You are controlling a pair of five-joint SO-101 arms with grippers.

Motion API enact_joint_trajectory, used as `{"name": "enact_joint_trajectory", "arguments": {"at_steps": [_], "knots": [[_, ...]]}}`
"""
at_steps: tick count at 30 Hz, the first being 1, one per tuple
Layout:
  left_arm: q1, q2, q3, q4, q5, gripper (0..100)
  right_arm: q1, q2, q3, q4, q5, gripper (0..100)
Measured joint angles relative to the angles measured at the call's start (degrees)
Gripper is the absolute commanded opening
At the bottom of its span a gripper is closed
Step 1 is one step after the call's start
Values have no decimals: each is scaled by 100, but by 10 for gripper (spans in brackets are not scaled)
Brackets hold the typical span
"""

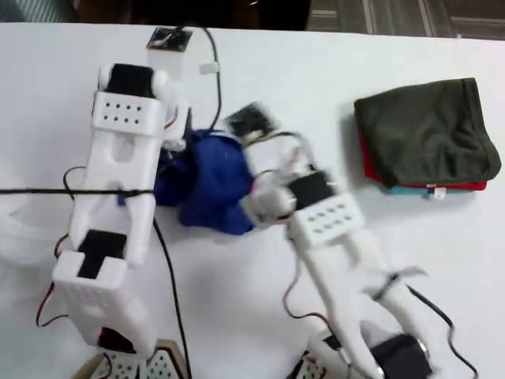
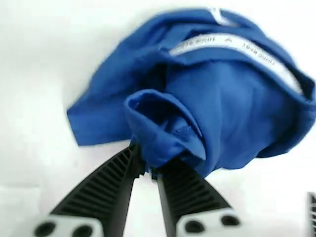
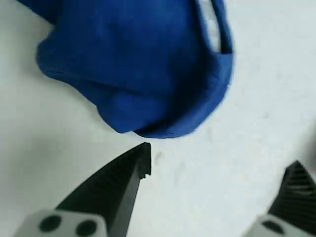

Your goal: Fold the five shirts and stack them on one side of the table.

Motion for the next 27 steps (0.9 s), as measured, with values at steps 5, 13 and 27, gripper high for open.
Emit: {"name": "enact_joint_trajectory", "arguments": {"at_steps": [5,13,27], "knots": [[-237,0,668,-176,0,26,-536,1108,0,-818,-62,415],[-598,-35,809,-290,0,26,-255,2769,-580,-1714,-492,289],[-826,-35,844,-290,-9,26,1837,4000,-2716,-1046,-519,19]]}}
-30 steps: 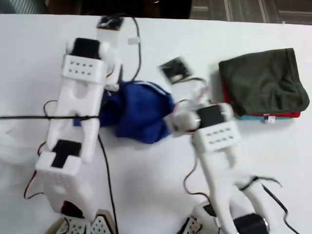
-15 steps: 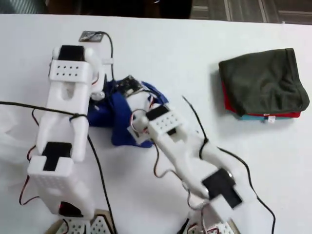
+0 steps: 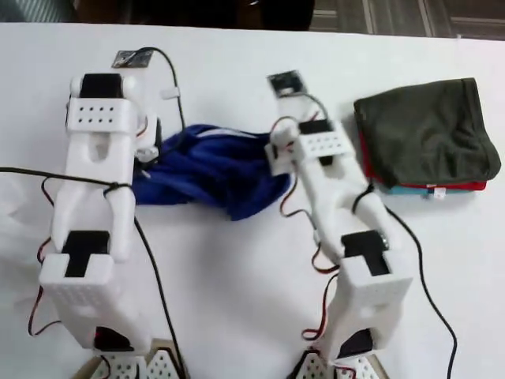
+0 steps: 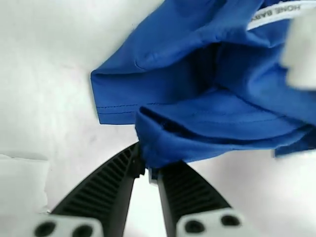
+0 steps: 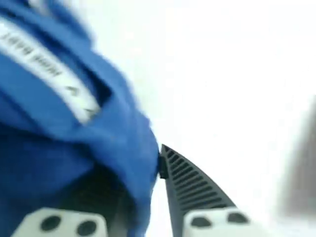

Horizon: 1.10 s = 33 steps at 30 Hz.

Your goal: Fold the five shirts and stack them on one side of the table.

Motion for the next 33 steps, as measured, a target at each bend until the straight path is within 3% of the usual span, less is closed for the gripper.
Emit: {"name": "enact_joint_trajectory", "arguments": {"at_steps": [7,18,25,33], "knots": [[-18,-255,0,220,9,26,589,-246,-642,316,0,19],[-18,-1960,0,281,-193,26,1011,-914,-1284,677,0,32],[-18,-2848,62,290,-193,27,985,-1670,-1495,1398,0,240],[-193,-2980,2338,-9,-668,27,466,-2444,-1495,2198,-97,270]]}}
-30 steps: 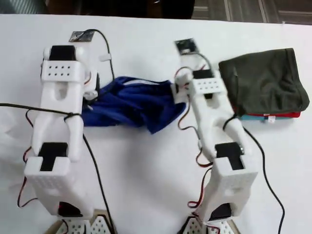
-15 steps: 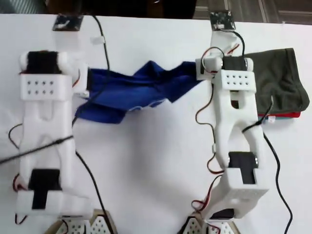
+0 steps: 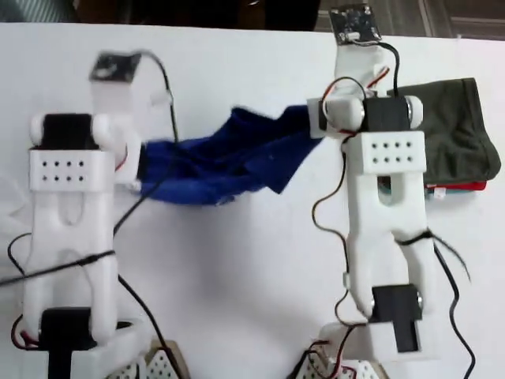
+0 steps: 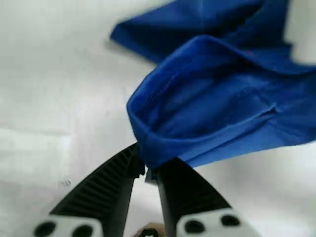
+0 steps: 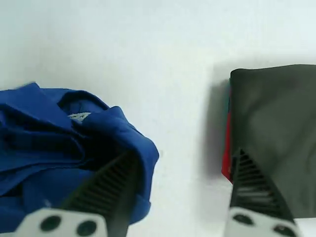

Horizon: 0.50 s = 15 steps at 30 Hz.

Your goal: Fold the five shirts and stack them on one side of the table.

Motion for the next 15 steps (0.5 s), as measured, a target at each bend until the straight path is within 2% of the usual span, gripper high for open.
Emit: {"name": "enact_joint_trajectory", "arguments": {"at_steps": [7,11,15], "knots": [[-879,0,1679,-738,-747,27,-105,-273,0,0,-967,271],[-1389,0,1864,-879,-1196,27,-105,-273,0,-220,-1336,271],[-1749,-9,1899,-941,-1336,27,158,-281,0,-290,-1407,272]]}}
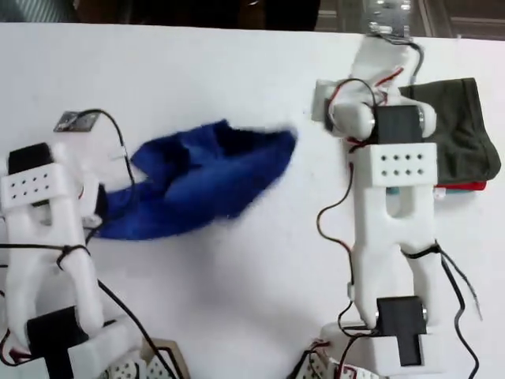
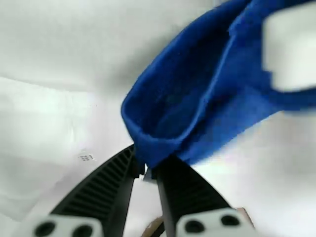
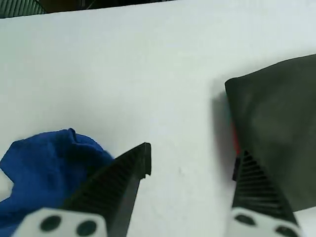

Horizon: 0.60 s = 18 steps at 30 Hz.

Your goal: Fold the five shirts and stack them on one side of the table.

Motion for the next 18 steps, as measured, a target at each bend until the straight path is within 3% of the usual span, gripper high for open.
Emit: {"name": "enact_joint_trajectory", "arguments": {"at_steps": [8,18], "knots": [[-62,0,-62,-62,-18,27,-211,-9,132,404,273,371],[-580,0,-914,141,-18,27,-2734,624,1486,-185,668,373]]}}
